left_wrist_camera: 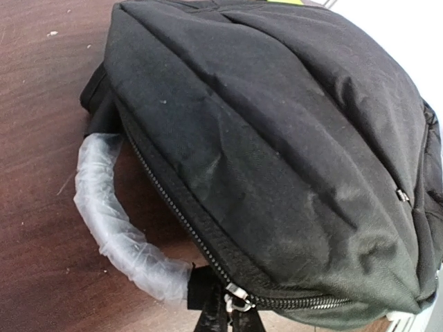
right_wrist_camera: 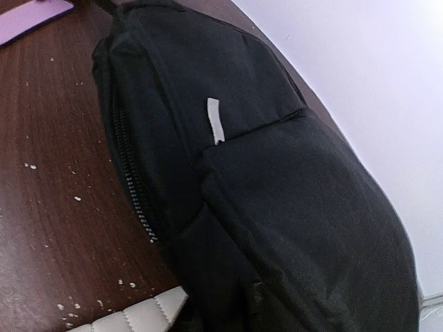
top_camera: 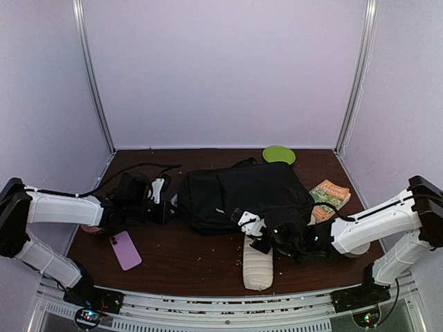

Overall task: Pack the student bag
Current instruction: Unzip the student bag at the center of the board.

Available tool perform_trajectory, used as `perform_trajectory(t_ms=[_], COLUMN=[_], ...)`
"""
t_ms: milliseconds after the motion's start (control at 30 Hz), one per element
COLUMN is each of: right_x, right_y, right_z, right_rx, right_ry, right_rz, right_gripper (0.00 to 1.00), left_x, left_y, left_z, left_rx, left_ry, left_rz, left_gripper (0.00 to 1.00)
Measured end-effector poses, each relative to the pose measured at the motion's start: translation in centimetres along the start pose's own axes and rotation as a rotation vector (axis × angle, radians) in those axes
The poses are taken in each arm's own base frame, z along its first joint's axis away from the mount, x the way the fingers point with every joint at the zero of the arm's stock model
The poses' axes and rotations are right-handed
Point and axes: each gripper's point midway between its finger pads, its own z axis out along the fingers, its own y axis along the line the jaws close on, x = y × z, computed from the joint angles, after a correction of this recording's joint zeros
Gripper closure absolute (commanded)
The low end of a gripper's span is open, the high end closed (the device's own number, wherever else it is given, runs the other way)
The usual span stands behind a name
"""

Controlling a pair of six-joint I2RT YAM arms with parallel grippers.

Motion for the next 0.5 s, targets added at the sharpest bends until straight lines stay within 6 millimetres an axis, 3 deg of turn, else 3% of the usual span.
perform_trajectory(t_ms=[67, 200, 400, 500], right_x=[-0.2, -2.5, -10.4, -14.4], right_y=[0.0, -0.9, -2.4, -2.9], right_z=[-0.6, -2.1, -3.9, -3.7], right_rx=[-0.026, -0.069, -0.168, -0.220], right_ry=[0.012, -0.017, -0.150, -0.190], right_rz=[0.020, 0.106, 0.323, 0.450], right_gripper=[0.42, 0.34, 0.30, 0.29], left_x=[0.4, 0.7, 0.8, 1.0], left_y=[0.4, 0.8, -0.4, -1.2], left_z=[0.2, 0.2, 0.1, 0.0], left_rx=[-0.006, -0.022, -0.009, 0.007], left_ry=[0.002, 0.002, -0.015, -0.025], left_rz=[-0.010, -0.014, 0.012, 0.023], left_gripper=[1.00, 1.00, 1.00, 1.00])
